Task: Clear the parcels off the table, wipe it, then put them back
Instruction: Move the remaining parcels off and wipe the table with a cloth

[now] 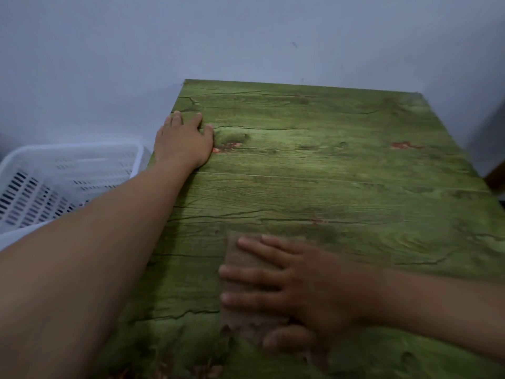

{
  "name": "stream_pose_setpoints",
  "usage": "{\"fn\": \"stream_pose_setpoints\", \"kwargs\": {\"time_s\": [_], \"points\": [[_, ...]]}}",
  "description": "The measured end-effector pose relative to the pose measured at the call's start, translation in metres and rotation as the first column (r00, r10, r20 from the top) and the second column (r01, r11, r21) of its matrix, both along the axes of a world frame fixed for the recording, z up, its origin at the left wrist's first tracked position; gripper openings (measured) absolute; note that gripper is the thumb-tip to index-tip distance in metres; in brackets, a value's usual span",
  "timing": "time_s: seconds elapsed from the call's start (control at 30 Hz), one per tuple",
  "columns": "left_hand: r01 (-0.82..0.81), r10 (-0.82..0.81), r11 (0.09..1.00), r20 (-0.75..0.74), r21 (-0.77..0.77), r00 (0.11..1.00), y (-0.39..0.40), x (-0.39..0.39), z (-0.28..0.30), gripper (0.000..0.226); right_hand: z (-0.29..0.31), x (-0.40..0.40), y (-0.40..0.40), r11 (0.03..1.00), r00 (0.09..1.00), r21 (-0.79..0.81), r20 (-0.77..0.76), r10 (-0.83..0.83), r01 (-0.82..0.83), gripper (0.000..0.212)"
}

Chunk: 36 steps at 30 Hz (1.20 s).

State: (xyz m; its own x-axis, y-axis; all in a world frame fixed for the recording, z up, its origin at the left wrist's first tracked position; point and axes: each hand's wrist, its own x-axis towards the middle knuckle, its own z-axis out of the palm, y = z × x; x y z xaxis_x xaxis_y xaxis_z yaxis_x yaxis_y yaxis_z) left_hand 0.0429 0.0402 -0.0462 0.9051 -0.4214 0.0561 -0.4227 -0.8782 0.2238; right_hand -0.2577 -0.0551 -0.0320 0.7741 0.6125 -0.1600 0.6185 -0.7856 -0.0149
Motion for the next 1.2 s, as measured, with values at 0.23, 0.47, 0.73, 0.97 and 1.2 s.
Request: {"fn": "stream_pose_setpoints", "kwargs": {"time_s": [0.23,0.47,0.73,0.97,1.2], "points": [[0.012,-0.012,1.0,0.019,0.011,1.0,0.0,0.001,-0.001,0.06,-0.005,-0.025,0.003,0.984,0.982,-0.036,0.07,0.177,-0.175,0.057],[0.012,-0.012,1.0,0.023,0.018,1.0,0.0,0.003,-0.002,0.06,-0.001,0.048,-0.042,0.995,0.996,0.05,-0.001,-0.091,0.09,0.064],[-0.003,0.003,1.0,0.028,-0.017,1.0,-0.001,0.001,-0.002,0.059,0.007,0.148,-0.095,0.923,0.921,-0.001,-0.064,-0.385,0.386,0.07],[-0.012,0.012,1.0,0.026,-0.021,1.0,0.001,0.0,0.0,0.059,0.001,0.208,-0.165,0.717,0.719,0.046,-0.058,-0.693,0.695,0.069],[0.006,-0.005,1.0,0.039,-0.027,0.999,0.001,0.01,-0.006,0.066,0.0,0.185,-0.256,0.304,0.308,0.048,-0.09,-0.947,0.951,0.072]]}}
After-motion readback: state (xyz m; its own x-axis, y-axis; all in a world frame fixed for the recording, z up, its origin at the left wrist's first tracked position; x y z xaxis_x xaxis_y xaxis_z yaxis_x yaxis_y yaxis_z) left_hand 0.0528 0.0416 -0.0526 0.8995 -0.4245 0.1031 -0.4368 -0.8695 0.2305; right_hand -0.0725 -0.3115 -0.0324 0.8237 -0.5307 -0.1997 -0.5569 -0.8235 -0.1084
